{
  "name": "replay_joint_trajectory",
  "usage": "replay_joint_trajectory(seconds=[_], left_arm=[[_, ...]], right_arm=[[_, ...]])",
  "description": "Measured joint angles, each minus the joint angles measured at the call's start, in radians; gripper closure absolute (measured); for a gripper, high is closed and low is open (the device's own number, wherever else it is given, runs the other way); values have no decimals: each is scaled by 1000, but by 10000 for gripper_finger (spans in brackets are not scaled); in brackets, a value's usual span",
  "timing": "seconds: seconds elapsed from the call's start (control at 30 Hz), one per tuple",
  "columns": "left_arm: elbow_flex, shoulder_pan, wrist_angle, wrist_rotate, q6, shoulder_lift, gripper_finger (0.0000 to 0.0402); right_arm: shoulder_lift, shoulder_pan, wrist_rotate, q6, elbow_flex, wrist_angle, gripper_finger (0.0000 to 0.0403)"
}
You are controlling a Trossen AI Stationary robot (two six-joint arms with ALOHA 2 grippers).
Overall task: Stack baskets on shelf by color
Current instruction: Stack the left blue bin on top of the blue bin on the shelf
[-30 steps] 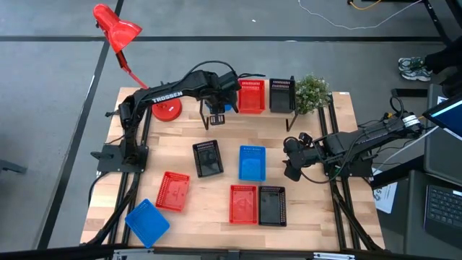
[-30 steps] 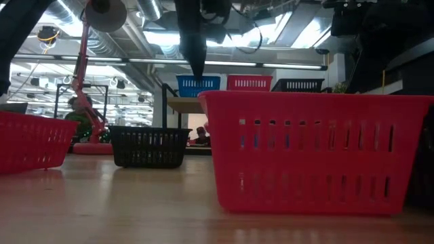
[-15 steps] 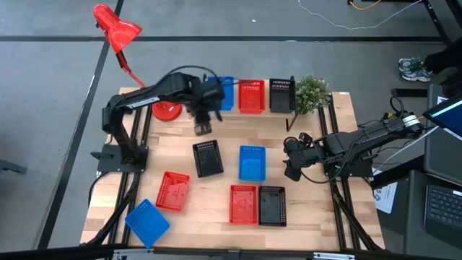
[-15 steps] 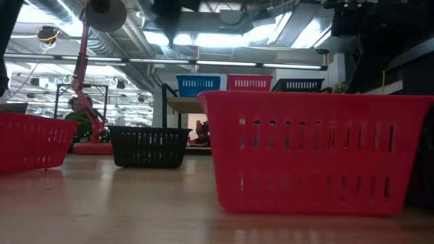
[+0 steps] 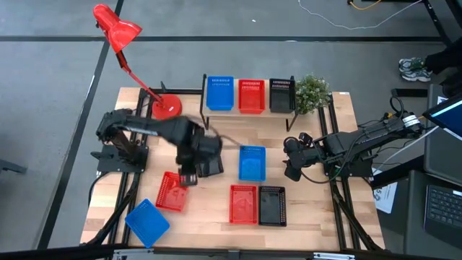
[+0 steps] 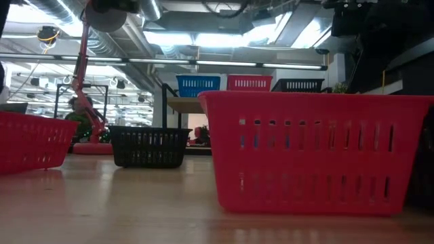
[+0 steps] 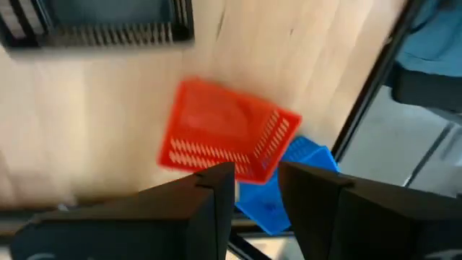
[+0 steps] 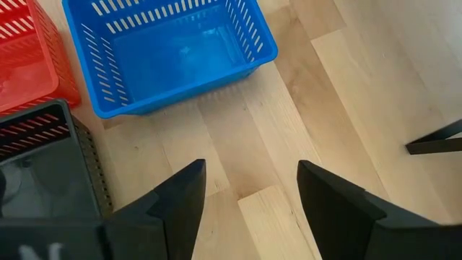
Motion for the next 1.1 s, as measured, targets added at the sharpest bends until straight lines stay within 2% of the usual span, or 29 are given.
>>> replay_joint_trajectory(seconds=[0.23, 0.37, 0.5, 0.63, 0.77, 0.87, 0.97, 1.1], left_arm=[[-209, -247, 19, 5, -430, -31, 301], [-293, -402, 89, 65, -732, -35, 301], [-375, -557, 307, 60, -982, -36, 301], [-479, -676, 569, 6, -1210, -34, 301], [-587, -755, 705, -32, -1420, -22, 301], [-643, -782, 732, -33, -1539, -22, 301], [-667, -780, 752, -53, -1562, -23, 301], [-669, -753, 776, -175, -1525, -23, 301]], right_arm=[[0, 0, 0, 1, 0, 3, 185], [0, 0, 0, 3, 0, 5, 185], [0, 0, 1, 3, 0, 6, 185], [0, 0, 1, 3, 0, 11, 185], [0, 0, 1, 3, 0, 10, 185], [0, 0, 0, 3, 0, 10, 185], [0, 0, 0, 3, 0, 10, 185], [0, 0, 0, -15, 0, 10, 185]])
